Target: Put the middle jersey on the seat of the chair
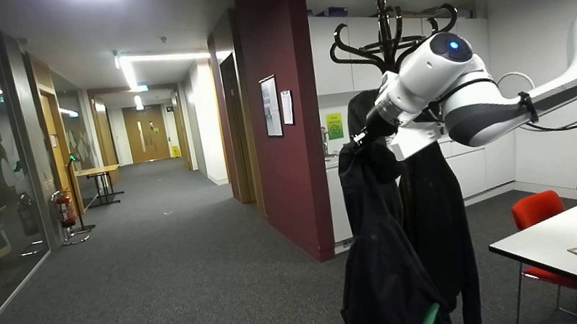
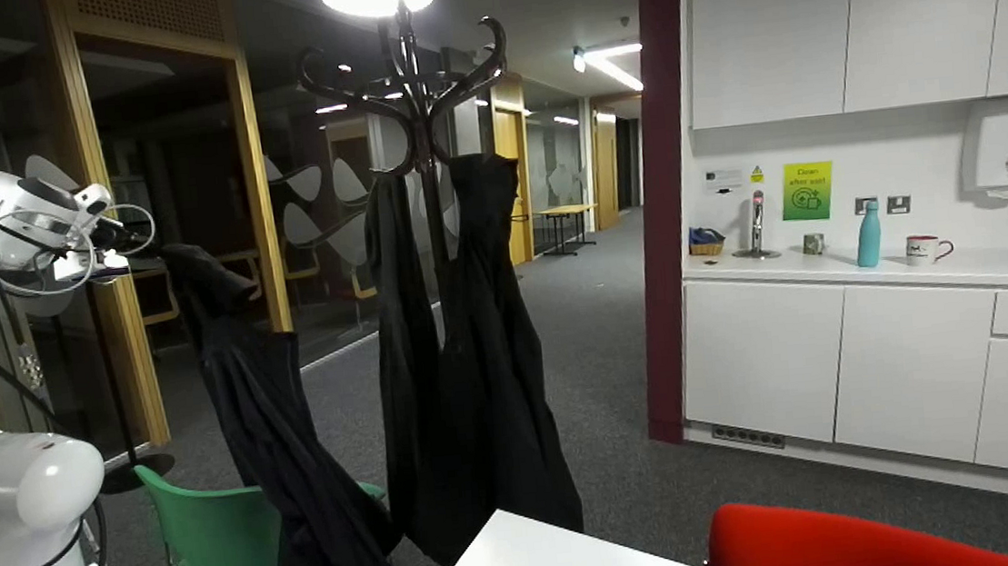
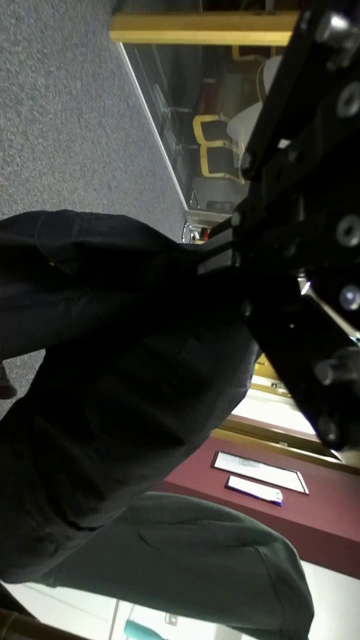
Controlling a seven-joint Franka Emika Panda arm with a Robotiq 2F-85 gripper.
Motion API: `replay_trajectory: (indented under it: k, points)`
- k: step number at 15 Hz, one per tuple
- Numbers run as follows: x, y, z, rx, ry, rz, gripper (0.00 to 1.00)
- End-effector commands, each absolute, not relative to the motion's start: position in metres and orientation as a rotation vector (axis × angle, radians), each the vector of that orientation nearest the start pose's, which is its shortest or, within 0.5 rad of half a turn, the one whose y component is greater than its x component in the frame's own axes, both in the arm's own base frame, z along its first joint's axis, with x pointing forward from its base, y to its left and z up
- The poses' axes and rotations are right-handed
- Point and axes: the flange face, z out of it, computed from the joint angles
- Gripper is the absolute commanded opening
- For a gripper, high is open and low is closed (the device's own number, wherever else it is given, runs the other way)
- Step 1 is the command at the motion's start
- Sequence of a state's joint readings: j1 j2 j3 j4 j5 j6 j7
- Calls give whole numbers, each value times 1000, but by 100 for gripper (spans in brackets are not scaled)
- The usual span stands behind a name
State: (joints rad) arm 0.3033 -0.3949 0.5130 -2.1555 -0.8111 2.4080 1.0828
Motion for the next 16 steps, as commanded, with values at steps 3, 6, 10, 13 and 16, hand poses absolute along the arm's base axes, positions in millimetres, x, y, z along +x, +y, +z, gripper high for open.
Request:
replay_trajectory:
  k: [3, 6, 10, 13, 16]
  points:
    - [237, 388, 591, -2692, -547, -1588, 1]
    - [213, 388, 585, -2686, -549, -1544, 1]
    - [200, 381, 587, -2694, -469, -1499, 1]
    - [191, 377, 587, -2718, -424, -1384, 1]
    - [182, 376, 589, -2733, -361, -1267, 1]
